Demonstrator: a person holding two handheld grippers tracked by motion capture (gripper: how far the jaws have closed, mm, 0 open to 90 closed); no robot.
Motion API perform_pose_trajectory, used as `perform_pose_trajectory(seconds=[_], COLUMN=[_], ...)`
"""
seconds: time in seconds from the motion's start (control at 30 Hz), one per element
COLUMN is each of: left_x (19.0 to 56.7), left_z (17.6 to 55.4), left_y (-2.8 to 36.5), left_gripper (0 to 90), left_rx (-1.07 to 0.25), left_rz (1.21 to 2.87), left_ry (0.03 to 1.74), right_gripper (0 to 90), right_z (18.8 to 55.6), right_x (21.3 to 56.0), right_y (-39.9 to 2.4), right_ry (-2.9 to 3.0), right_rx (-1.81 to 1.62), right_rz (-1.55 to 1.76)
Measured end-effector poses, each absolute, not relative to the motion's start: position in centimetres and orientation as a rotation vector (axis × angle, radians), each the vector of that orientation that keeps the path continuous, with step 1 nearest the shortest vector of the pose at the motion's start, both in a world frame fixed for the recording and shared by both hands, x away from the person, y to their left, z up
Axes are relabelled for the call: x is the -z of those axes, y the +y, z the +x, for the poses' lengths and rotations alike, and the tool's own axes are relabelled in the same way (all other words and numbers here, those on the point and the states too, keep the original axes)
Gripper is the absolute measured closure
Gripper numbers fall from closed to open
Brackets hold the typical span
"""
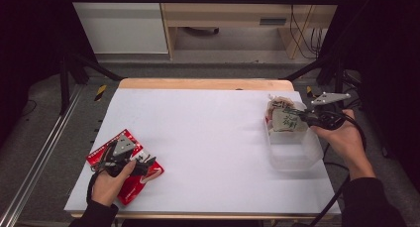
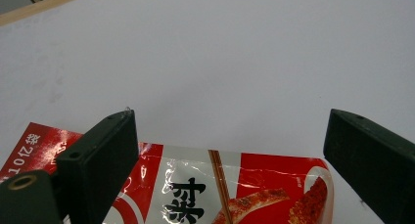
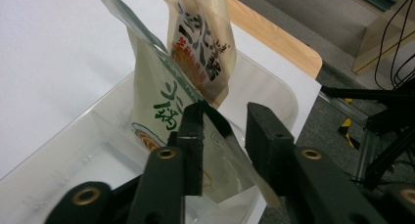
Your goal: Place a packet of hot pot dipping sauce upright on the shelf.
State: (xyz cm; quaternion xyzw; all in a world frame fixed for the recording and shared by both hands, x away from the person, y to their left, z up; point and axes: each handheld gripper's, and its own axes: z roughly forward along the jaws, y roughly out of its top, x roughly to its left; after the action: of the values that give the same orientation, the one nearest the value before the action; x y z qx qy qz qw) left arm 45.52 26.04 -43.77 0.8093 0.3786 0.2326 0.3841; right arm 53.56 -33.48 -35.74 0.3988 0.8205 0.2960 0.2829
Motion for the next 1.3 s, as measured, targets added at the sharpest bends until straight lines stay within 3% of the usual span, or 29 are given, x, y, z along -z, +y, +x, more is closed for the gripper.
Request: perform_pose_trajectory(seconds=[0.23, 0.8, 1.3], left_x=[43.8, 43.7, 43.7], left_z=[45.5, 45.5, 45.5], left_y=[26.0, 26.1, 26.2], left_gripper=[6.1, 6.1, 6.1], left_rx=[-0.592, -0.595, -0.595], left_rz=[2.060, 2.056, 2.061], left_ry=[0.967, 0.966, 0.966], right_gripper=[45.7, 18.8, 10.8], right_z=[53.3, 50.2, 47.9], right_x=[35.9, 36.3, 33.1], right_y=[-33.0, -31.3, -28.6], right_ry=[2.175, 2.161, 2.109], right_rx=[-0.781, -0.783, -0.830], right_rz=[1.078, 1.033, 0.923])
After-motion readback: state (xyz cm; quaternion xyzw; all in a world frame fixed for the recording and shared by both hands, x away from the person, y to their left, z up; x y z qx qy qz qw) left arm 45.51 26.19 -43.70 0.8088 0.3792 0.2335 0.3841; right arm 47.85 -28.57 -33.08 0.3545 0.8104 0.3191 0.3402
